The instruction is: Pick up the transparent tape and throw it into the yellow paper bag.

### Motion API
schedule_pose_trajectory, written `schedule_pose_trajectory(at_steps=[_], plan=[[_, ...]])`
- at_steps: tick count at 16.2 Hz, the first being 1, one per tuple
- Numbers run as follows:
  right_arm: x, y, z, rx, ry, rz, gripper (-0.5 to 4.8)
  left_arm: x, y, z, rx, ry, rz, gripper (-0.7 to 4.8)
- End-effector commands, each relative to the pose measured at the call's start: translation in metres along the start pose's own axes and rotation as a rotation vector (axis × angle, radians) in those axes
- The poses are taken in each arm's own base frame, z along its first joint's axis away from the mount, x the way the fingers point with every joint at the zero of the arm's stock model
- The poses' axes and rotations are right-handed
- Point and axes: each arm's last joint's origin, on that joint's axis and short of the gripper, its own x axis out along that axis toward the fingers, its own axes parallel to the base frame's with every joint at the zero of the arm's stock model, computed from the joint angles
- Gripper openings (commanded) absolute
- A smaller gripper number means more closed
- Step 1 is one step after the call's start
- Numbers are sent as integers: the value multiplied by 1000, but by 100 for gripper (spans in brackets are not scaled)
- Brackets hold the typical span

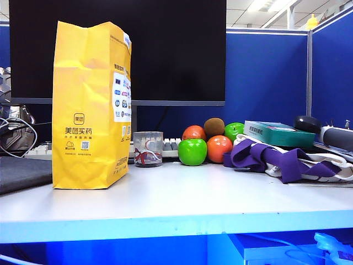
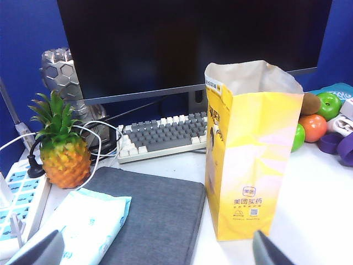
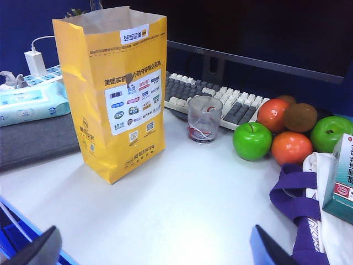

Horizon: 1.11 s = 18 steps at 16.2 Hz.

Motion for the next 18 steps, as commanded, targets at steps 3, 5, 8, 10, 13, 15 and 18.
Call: schedule_pose_trajectory(at_steps=[3,5,8,10,13,15,18], plan=[[6,0,-15,-12,-29,7,479,6,0,-5,-3,11,-5,479],[11,0,-47,-52,-166,-7,479,23,-2,-25,-2,-48,2,479],[9,4,-91,-49,-155,-5,479,53,-4,-61,1,-211,15,479],[5,8,-117,-46,-145,-5,479,67,-5,-76,3,-269,21,479],[-4,10,-135,-53,-170,-22,479,75,-7,-91,2,-235,18,479],[-12,7,-129,-78,-245,-78,479,79,-7,-99,2,-229,18,479],[-15,-4,-136,-57,-180,-197,479,85,-9,-112,3,-214,8,479]])
